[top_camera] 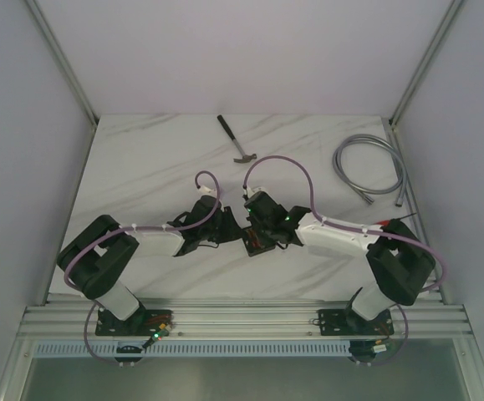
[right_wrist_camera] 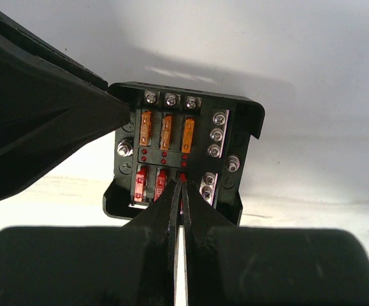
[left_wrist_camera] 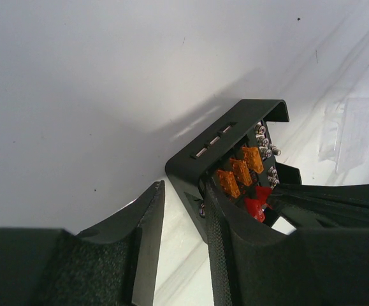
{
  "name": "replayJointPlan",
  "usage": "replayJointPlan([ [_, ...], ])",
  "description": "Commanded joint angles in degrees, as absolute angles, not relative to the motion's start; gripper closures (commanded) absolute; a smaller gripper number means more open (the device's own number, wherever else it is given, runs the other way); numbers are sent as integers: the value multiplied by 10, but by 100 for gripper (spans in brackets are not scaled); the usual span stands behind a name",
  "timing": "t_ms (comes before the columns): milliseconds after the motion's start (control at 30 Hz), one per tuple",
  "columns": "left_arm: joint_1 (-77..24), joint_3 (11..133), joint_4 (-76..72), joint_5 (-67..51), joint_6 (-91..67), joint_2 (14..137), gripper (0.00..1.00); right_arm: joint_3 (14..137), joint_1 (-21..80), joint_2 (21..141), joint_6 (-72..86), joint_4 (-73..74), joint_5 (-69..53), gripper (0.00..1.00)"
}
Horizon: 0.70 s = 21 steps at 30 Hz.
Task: Snap on the fuse box
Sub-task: Install the fuse at the fuse box base.
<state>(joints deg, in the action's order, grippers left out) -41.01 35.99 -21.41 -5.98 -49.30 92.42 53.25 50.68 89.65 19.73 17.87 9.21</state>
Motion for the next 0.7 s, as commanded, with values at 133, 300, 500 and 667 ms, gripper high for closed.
replayJointPlan([
  [133, -413, 368, -217, -55, -498, 933, 61, 485, 508, 961, 195, 319, 88, 100],
  [300, -414, 366, -217, -55, -501, 932, 61, 490, 508, 997, 194, 328, 77, 100],
  [500, -413, 365, -217, -54, -503, 927, 61, 521, 511, 966, 197, 328, 73, 100],
  [667, -414, 363, -217, -55, -504, 923, 62, 572, 511, 929, 201, 313, 68, 92],
])
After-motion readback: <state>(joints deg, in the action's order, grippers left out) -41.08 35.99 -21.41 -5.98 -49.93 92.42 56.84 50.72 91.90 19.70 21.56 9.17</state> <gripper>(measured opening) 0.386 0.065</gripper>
